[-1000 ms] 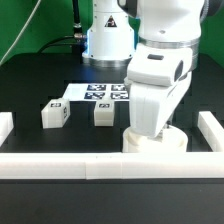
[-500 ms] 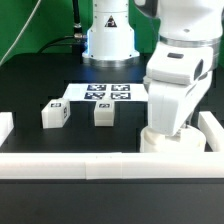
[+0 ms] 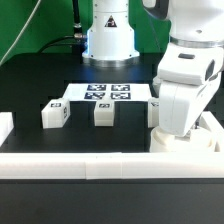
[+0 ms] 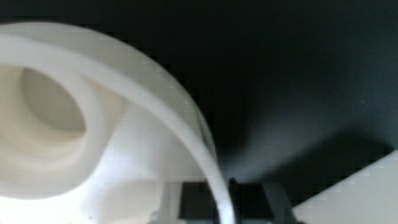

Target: Assemble stool

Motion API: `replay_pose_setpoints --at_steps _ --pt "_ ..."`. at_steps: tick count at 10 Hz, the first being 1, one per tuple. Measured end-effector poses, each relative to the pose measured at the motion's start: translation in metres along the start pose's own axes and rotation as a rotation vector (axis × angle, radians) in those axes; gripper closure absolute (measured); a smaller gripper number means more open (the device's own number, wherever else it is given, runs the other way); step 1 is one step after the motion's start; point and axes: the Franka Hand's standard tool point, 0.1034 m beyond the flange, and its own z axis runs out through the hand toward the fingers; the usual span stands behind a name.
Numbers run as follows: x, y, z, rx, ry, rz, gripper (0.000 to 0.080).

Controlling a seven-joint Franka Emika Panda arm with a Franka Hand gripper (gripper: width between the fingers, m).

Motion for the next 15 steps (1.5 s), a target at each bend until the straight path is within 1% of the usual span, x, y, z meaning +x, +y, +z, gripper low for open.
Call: replay_pose_setpoints --at_steps 1,2,3,4,5,6,7,9,10,11,12,13,14,15 --pt "0.0 0.0 0.0 0.001 0.0 0.0 0.0767" --pt "0.0 0.0 0.001 0.001 -0.001 0.0 0.0678" --pt "-0.001 0.0 0.0 0.001 -0.001 0.0 0.045" --pt "-0.002 0.0 -0.003 -0.002 0.0 -0.001 0.045" --pt "-0.005 0.002 -0.008 -0.005 0.001 -0.01 0.024" --pt "-0.009 0.004 -0.012 -0.007 0.001 -0.016 0.024" --pt "-0.015 0.005 -0.02 -0.008 -0.002 -0.012 0.017" --pt "-0.022 0.002 -0.039 -0.006 -0.015 0.0 0.0154" --pt "-0.023 0.003 -0.046 -0.012 -0.015 0.004 0.0151" --pt "-0.024 0.005 -0.054 -0.019 -0.013 0.01 0.0151" --pt "-0.03 0.006 -0.063 -0.03 -0.013 0.016 0.0151" --pt "-0.038 0.008 -0.068 -0.04 -0.014 0.034 0.0151" --pt "-0.051 0.012 -0.069 -0.067 -0.001 0.043 0.0151" --pt "-0.067 0.011 -0.064 -0.079 0.004 0.046 0.0151"
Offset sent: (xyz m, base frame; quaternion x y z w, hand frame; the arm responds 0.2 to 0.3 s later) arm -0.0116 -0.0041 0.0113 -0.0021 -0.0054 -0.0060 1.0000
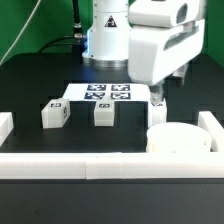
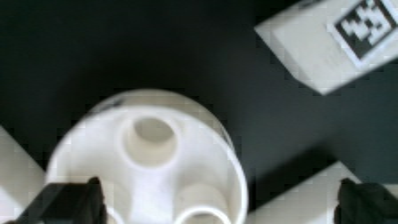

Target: Assemble stool

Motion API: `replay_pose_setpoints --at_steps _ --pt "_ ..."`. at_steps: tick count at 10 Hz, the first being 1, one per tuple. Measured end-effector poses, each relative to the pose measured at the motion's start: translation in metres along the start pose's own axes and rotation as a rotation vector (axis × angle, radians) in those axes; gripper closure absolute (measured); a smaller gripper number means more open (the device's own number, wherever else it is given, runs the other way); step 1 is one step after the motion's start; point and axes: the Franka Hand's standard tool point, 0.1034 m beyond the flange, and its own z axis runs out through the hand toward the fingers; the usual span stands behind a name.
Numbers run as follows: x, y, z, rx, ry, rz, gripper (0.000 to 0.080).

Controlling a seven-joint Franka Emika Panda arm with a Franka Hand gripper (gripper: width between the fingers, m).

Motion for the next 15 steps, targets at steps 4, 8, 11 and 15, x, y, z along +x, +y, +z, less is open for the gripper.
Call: replay_pose_setpoints --at_steps 4,8,11,15 --pt "-0.003 -0.002 0.003 0.008 -0.006 0.047 0.0151" --pt "-0.008 -0.008 0.012 0.003 0.0 0.603 0.0151" --pt "-0.005 -0.01 0.015 0.017 0.014 0.792 0.0151" --pt "0.001 -0.019 0.018 0.053 0.013 1.093 0.0151"
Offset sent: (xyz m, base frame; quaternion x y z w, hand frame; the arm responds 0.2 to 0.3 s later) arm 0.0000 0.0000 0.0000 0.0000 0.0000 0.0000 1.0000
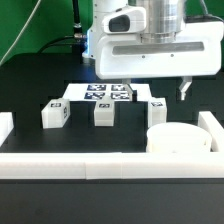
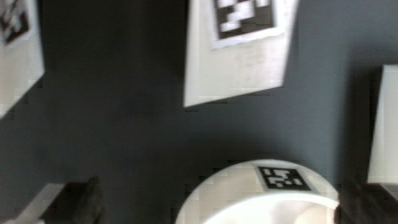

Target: Assemble stool

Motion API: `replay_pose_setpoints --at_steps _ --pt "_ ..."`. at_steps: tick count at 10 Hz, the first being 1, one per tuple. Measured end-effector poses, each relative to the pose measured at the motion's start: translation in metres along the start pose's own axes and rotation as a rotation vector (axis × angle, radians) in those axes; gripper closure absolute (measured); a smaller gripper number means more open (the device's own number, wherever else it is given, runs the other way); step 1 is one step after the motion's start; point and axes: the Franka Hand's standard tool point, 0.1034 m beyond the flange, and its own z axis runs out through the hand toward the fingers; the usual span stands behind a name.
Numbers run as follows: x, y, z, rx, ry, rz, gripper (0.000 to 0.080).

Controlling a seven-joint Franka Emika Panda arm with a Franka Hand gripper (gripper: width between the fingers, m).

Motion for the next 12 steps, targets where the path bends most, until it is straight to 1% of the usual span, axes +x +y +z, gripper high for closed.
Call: replay_pose_setpoints --at_steps 1,2,3,4,5,6,7,10,12 --pt "-0.002 0.0 0.003 0.012 -0.008 0.07 0.0151" --pt "-0.004 0.001 0.003 0.009 -0.037 0.037 0.0151" --pt "-0.003 0.0 0.002 0.009 -0.04 0.036 0.0151" --pt "-0.01 0.001 0.005 0.003 -0.096 0.024 0.0151" --pt "-0.014 0.001 0.008 -0.005 -0.226 0.001 0.0151" --pt "-0.004 -0.001 0.011 -0.004 -0.25 -0.001 0.0151" --pt "-0.01 0.0 0.013 -0.012 -0.338 -0.005 0.0151" --pt "-0.015 0.002 0.014 -0.029 -0.542 -0.007 0.0151" --pt "-0.019 0.004 0.021 -0.041 -0.682 -0.006 0.0151"
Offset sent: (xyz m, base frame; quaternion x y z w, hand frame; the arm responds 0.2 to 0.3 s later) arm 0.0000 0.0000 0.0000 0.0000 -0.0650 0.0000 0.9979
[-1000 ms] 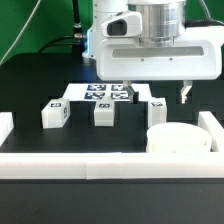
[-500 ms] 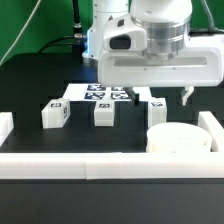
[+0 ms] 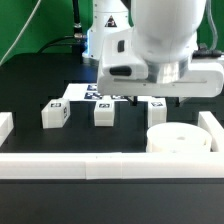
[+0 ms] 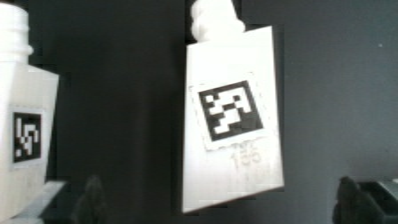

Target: Assemble stool

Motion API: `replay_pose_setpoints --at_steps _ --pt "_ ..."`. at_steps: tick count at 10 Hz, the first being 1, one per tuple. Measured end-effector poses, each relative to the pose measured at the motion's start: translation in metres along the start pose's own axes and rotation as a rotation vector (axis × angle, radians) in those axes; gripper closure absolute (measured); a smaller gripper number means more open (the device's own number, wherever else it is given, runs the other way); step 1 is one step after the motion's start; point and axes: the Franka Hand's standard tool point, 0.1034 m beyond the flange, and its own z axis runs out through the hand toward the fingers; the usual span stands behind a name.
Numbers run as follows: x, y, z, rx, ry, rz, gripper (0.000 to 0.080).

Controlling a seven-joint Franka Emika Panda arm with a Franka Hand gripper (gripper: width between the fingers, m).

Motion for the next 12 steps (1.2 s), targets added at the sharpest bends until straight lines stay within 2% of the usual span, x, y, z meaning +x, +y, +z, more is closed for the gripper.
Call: replay_pose_setpoints --at_steps 2,4,6,7,9,10,11,12 --pt "-0.005 0.0 0.008 -0.009 -0.139 -0.001 0.0151" --pt "-0.002 -0.001 0.014 -0.011 -0.253 -0.004 0.0151" --pt "-0.012 0.0 0.026 -0.024 -0.453 -0.012 0.0151" --pt "0.001 -0.003 0.027 -0.025 -0.424 -0.017 0.0151" --pt "0.004 -0.005 0.027 -0.024 -0.401 -0.024 0.0163" --pt "0.005 -0.006 0.028 -0.024 -0.395 -0.025 0.0337" --pt "0.006 -0.007 0.027 -0.025 -0.391 -0.026 0.0475" --pt "0.006 -0.008 0.028 -0.026 -0.391 -0.027 0.0475"
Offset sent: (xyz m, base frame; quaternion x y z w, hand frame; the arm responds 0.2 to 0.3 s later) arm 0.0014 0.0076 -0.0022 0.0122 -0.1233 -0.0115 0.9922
